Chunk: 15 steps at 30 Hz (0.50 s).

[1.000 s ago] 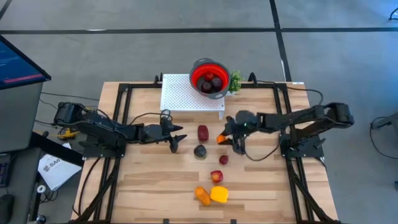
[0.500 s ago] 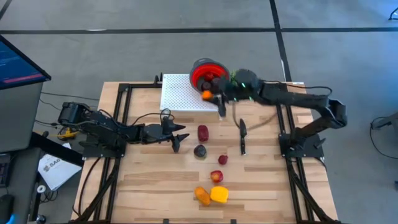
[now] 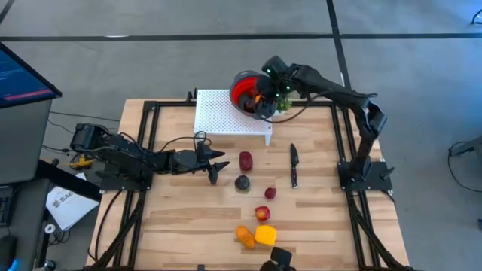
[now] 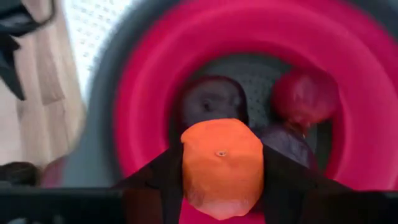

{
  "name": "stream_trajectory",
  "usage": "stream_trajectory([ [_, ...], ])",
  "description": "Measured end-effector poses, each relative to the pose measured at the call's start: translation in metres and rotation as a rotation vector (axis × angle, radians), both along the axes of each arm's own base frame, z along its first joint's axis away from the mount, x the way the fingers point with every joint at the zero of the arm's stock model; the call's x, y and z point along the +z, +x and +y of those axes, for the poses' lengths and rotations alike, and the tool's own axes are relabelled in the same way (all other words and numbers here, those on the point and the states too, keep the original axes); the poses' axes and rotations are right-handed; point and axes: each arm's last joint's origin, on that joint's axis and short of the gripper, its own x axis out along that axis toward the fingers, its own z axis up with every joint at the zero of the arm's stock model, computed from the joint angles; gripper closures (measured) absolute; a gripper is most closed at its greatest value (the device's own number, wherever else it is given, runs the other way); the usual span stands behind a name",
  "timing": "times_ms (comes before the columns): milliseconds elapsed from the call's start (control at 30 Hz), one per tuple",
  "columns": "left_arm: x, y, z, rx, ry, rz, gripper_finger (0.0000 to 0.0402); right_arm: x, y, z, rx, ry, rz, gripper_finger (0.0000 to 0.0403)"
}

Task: Pick & Place Fruit
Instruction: Put the orange into the red strainer bowl

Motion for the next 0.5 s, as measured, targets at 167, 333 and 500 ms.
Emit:
stream_trajectory([
  [167, 0.0002, 0.0001, -0.0001, -0.001, 0.000, -0.002, 0.0183, -0.0058, -0.0020, -0.0092, -0.024, 0.017, 0.020, 0.0239],
  [333, 0.0004, 0.0001, -0.0001, -0.001, 0.000, -0.005, 0.0183, -0.0044, -0.0022, -0.0095, -0.026, 0.012, 0.012, 0.0236],
  [500, 0.0005, 0.0002, -0.0001, -0.001, 0.000, -0.006, 0.0183, -0.0050, -0.0035, -0.0086, -0.032, 0.026, 0.024, 0.0211],
])
